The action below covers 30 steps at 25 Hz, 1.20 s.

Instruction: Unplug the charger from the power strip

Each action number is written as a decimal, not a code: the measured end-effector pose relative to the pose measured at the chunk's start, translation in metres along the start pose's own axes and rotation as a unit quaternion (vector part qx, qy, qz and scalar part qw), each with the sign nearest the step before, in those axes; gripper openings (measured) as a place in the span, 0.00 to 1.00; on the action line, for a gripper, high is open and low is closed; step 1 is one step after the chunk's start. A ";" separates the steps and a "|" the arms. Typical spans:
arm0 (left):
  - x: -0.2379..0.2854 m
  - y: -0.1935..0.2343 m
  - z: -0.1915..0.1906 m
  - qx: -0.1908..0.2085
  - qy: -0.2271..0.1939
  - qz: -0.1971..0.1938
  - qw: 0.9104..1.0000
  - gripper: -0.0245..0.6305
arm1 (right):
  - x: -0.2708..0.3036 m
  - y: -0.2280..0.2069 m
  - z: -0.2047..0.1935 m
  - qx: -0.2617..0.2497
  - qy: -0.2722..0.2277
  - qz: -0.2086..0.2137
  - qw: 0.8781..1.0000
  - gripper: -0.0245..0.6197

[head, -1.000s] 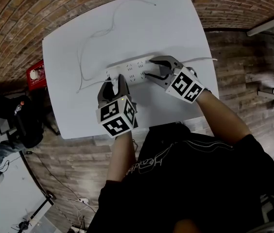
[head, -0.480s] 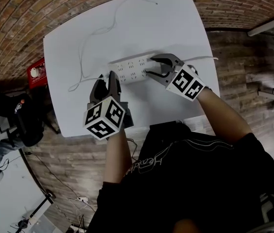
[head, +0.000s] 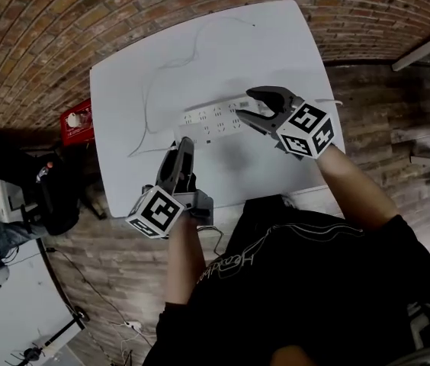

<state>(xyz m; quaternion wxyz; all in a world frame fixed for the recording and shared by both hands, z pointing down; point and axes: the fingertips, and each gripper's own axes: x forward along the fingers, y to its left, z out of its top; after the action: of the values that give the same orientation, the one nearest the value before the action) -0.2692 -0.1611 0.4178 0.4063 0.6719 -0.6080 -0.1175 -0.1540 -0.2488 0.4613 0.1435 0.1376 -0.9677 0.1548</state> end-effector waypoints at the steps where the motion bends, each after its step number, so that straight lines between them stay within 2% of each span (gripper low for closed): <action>1: -0.006 -0.007 -0.001 -0.007 -0.001 -0.012 1.000 0.24 | -0.008 0.008 0.011 0.011 -0.014 0.005 1.000 0.34; 6: -0.038 -0.034 -0.004 -0.066 -0.015 -0.054 0.996 0.24 | -0.057 0.051 0.049 0.064 -0.055 0.030 0.996 0.09; 9: -0.057 -0.047 -0.009 -0.071 -0.014 -0.062 0.995 0.24 | -0.082 0.080 0.064 0.071 -0.073 0.054 0.993 0.06; 12: -0.073 -0.066 -0.006 -0.029 -0.003 -0.072 0.997 0.24 | -0.099 0.114 0.075 0.070 -0.079 0.096 0.990 0.05; 15: -0.089 -0.081 0.000 0.029 0.005 -0.072 0.997 0.24 | -0.110 0.135 0.086 0.070 -0.089 0.107 0.988 0.05; 18: -0.096 -0.095 0.010 0.069 0.010 -0.082 0.994 0.24 | -0.114 0.144 0.094 0.051 -0.090 0.095 0.990 0.05; 22: -0.104 -0.106 0.027 0.104 0.019 -0.100 0.989 0.24 | -0.112 0.156 0.107 0.048 -0.103 0.071 0.991 0.04; 30: -0.117 -0.101 0.050 0.138 0.049 -0.134 0.980 0.24 | -0.089 0.181 0.120 0.055 -0.112 0.035 0.992 0.03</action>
<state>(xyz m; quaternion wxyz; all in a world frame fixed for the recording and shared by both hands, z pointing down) -0.2567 -0.0812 0.2768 0.3195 0.8018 -0.5022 -0.0530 -0.1562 -0.1039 0.2762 0.0207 0.1281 -0.9718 0.1967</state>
